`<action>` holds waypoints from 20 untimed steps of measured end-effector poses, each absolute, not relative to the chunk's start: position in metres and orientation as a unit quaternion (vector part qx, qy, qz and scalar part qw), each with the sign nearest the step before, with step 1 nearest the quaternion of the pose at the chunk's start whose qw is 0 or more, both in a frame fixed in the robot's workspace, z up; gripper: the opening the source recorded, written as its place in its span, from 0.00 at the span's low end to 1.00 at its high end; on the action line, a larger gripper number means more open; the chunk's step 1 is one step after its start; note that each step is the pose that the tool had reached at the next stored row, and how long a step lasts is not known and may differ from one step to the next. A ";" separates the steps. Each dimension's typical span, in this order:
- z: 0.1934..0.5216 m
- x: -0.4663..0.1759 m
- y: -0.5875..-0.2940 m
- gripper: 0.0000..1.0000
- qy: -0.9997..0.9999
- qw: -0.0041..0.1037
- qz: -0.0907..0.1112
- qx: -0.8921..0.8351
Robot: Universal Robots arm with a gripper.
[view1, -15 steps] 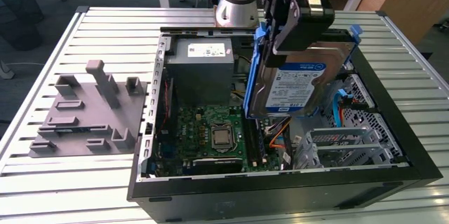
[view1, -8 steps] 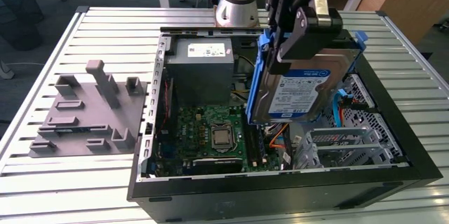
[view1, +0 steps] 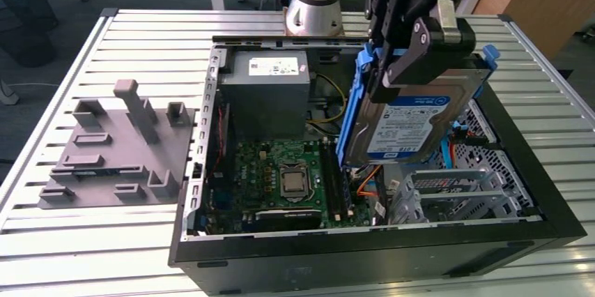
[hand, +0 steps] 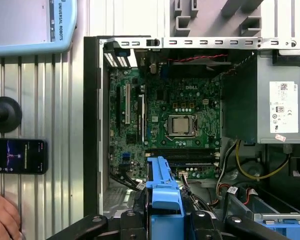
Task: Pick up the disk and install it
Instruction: 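Insert the disk into the insertion slot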
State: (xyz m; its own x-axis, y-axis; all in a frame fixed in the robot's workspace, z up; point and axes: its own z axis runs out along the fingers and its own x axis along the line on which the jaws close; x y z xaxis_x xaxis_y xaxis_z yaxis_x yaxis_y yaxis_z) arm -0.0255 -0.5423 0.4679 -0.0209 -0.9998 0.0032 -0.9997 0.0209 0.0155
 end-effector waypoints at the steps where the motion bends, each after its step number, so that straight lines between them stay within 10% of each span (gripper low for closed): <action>1: 0.468 -0.025 -0.542 0.37 -0.714 0.007 -0.004 0.700; 20: 0.468 -0.025 -0.550 0.37 -0.714 0.006 -0.004 0.700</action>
State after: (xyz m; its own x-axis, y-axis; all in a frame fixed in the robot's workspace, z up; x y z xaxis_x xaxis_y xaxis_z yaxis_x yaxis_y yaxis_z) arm -0.0246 -0.5498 0.4675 -0.0206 -0.9998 0.0030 -0.9997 0.0207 0.0155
